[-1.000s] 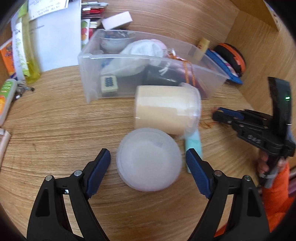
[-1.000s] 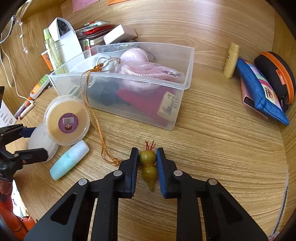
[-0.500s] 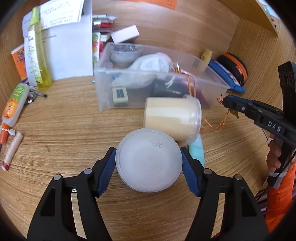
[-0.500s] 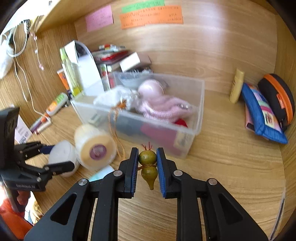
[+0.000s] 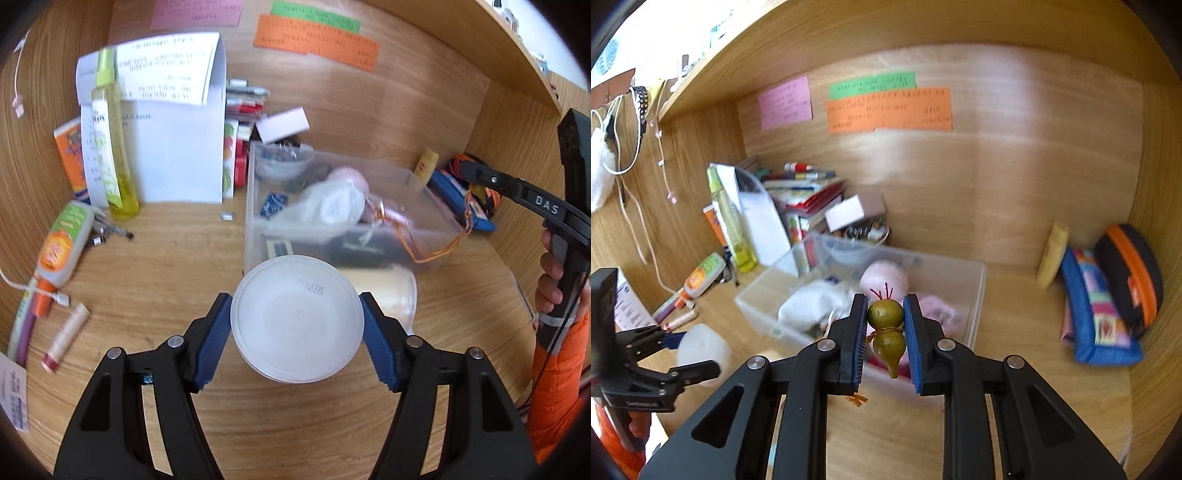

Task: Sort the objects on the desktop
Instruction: 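Carry the white lid and gourd ornament over the clear bin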

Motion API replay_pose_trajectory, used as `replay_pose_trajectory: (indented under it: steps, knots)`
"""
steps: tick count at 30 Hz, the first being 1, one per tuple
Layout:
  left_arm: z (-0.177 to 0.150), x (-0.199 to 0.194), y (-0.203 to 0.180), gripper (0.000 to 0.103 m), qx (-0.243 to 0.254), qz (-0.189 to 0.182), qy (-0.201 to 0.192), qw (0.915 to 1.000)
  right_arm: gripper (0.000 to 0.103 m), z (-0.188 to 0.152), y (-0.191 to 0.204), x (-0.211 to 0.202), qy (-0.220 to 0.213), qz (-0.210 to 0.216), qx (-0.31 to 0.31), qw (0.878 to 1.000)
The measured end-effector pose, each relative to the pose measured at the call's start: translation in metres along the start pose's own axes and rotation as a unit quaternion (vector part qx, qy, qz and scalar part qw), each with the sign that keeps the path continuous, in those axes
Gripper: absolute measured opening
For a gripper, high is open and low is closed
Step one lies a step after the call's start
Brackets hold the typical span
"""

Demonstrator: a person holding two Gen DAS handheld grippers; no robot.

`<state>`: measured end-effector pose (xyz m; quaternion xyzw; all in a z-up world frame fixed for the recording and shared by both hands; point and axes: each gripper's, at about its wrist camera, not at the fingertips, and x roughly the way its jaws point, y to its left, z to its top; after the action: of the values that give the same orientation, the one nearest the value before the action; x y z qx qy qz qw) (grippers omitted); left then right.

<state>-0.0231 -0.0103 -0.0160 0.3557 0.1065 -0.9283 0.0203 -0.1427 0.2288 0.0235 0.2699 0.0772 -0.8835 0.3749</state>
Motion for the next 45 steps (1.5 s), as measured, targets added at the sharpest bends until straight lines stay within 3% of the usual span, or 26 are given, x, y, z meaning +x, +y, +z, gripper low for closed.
replay_pose_trajectory:
  steps: [11, 22, 31, 35, 45]
  knots:
    - [0.049, 0.001, 0.001, 0.067, 0.012, -0.006, -0.038, 0.9992, 0.018, 0.034, -0.008, 0.01, -0.03, -0.028, -0.015, 0.999]
    - [0.087, 0.042, -0.009, 0.067, 0.018, -0.013, -0.022, 0.9995, 0.018, 0.001, -0.022, 0.075, 0.06, -0.018, -0.008, 0.998]
    - [0.082, 0.085, -0.019, 0.067, 0.037, -0.021, 0.016, 0.999, 0.018, -0.02, -0.032, 0.099, 0.107, -0.006, 0.003, 0.994]
    - [0.079, 0.089, -0.018, 0.065, 0.038, -0.024, 0.016, 0.9988, 0.018, -0.022, -0.029, 0.101, 0.11, 0.003, 0.004, 0.994]
    - [0.073, 0.085, -0.02, 0.065, 0.052, -0.02, 0.013, 0.9984, 0.021, -0.03, -0.011, 0.106, 0.112, -0.019, -0.038, 0.993]
